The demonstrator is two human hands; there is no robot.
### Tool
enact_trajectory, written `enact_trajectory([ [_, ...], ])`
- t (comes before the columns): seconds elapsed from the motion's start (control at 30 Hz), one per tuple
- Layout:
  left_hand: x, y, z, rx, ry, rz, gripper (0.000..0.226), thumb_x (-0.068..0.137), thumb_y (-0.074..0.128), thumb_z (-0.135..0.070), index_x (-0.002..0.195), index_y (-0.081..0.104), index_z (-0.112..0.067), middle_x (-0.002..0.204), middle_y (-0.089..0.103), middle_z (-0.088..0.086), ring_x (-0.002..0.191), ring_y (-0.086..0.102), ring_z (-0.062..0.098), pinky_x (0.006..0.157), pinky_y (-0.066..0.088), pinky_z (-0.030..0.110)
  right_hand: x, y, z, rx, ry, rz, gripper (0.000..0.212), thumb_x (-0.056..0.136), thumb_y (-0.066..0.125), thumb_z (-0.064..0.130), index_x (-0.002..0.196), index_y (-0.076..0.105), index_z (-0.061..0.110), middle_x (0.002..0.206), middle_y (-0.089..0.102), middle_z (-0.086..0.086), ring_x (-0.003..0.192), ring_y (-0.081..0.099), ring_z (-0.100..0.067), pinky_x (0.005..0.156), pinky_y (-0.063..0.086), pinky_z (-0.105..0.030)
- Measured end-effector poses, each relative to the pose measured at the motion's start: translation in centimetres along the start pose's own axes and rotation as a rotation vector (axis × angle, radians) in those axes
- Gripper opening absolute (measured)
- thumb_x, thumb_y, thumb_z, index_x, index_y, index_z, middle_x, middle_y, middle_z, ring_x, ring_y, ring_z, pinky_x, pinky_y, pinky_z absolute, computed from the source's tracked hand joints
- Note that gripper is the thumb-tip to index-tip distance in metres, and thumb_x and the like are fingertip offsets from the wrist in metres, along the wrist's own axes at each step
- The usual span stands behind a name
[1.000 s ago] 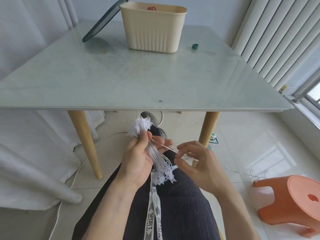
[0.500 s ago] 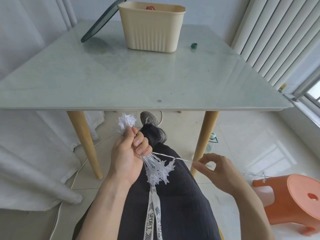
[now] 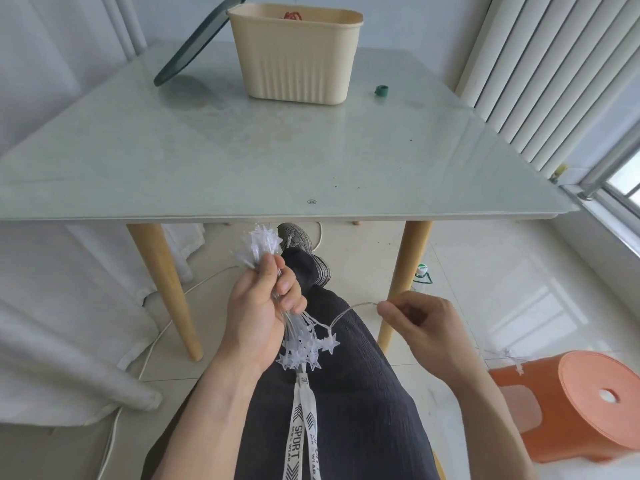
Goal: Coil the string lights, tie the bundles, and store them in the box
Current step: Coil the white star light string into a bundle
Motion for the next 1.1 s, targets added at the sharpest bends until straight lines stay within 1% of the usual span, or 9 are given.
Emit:
enact_trajectory([
  [0.13,-0.4,0.7,0.5,0.073,-0.031,0.035,0.026,0.104,0.038,-0.024,0.084,0.048,-0.01,0.061,0.041,-0.001,0.05,0.036,0.015,0.052,0.038,0.028,-0.1,1.4,1.8,0.049,-0.059,0.084,0.023,0.09,0.072,0.03,0.07,0.071,0.02,0.048,0.045,0.013,0.046,0.036,-0.005,0.049,0.028,-0.013],
  [0.23,-0.6,1.0,0.9,0.134,-0.037,0.047,0.026,0.105,0.038,-0.022,0.087,0.05,-0.008,0.064,0.049,0.003,0.057,0.049,0.02,0.063,0.05,0.035,-0.1,2.5,2.5,0.038,-0.093,0.133,0.023,0.09,0.071,0.036,0.073,0.072,0.021,0.05,0.045,0.012,0.049,0.034,-0.005,0.049,0.027,-0.016],
  [0.33,-0.7,1.1,1.5,0.214,-0.05,0.041,0.026,0.106,0.038,-0.019,0.089,0.053,-0.005,0.076,0.062,0.012,0.076,0.065,0.03,0.082,0.055,0.049,-0.2,3.2,3.2,0.013,-0.114,0.171,0.024,0.091,0.07,0.038,0.071,0.07,0.026,0.048,0.039,0.012,0.048,0.03,-0.006,0.048,0.024,-0.018],
  [0.4,-0.9,1.2,1.8,0.272,-0.081,0.067,0.027,0.106,0.039,-0.02,0.09,0.054,-0.005,0.088,0.067,0.018,0.088,0.068,0.035,0.084,0.054,0.05,-0.2,3.5,3.4,0.011,-0.121,0.18,0.023,0.091,0.07,0.039,0.071,0.071,0.027,0.048,0.037,0.011,0.048,0.028,-0.007,0.048,0.022,-0.019],
  [0.53,-1.1,1.3,2.4,0.425,-0.141,0.098,0.029,0.106,0.041,-0.024,0.088,0.057,-0.007,0.09,0.073,0.012,0.077,0.068,0.026,0.067,0.053,0.04,-0.1,3.7,3.6,0.051,-0.104,0.218,0.024,0.091,0.072,0.033,0.068,0.071,0.028,0.056,0.063,0.013,0.047,0.037,-0.004,0.05,0.029,-0.018],
  [0.63,-1.0,1.2,2.6,0.534,-0.159,0.1,0.032,0.106,0.041,-0.027,0.089,0.058,-0.006,0.085,0.071,0.009,0.069,0.061,0.019,0.056,0.045,0.032,-0.3,3.6,3.8,0.014,-0.134,0.253,0.024,0.091,0.071,0.038,0.068,0.071,0.034,0.051,0.054,0.014,0.047,0.034,-0.007,0.049,0.026,-0.021],
  [0.73,-0.8,1.0,2.8,0.611,-0.171,0.086,0.034,0.106,0.041,-0.031,0.094,0.058,-0.004,0.086,0.071,0.008,0.07,0.065,0.017,0.059,0.048,0.029,-0.6,3.9,3.7,0.077,-0.107,0.339,0.014,0.083,0.079,0.039,0.08,0.072,0.027,0.072,0.072,0.013,0.061,0.059,-0.005,0.059,0.046,-0.022],
  [0.9,-0.7,0.3,1.9,0.64,-0.154,0.035,0.03,0.107,0.039,-0.028,0.087,0.049,-0.007,0.072,0.062,0.007,0.055,0.051,0.019,0.046,0.039,0.018,-0.6,3.3,1.8,0.051,-0.05,0.317,0.05,0.07,0.088,0.014,0.104,0.052,0.02,0.09,0.068,0.003,0.068,0.064,-0.012,0.065,0.053,-0.025],
  [1.1,-0.4,-0.1,1.2,0.451,-0.082,-0.032,0.026,0.108,0.037,-0.024,0.089,0.044,-0.008,0.061,0.052,0.004,0.052,0.044,0.021,0.046,0.029,0.025,1.0,1.2,-2.6,-0.273,0.114,0.218,0.008,0.085,0.075,0.034,0.082,0.07,0.028,0.083,0.072,0.011,0.082,0.067,-0.007,0.077,0.054,-0.03],
])
Point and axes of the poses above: each hand's wrist, its own x-axis towards the middle knuckle, its own y-axis out of the palm, z = x × y, the point moved 3 cm from there along x, towards the middle knuckle
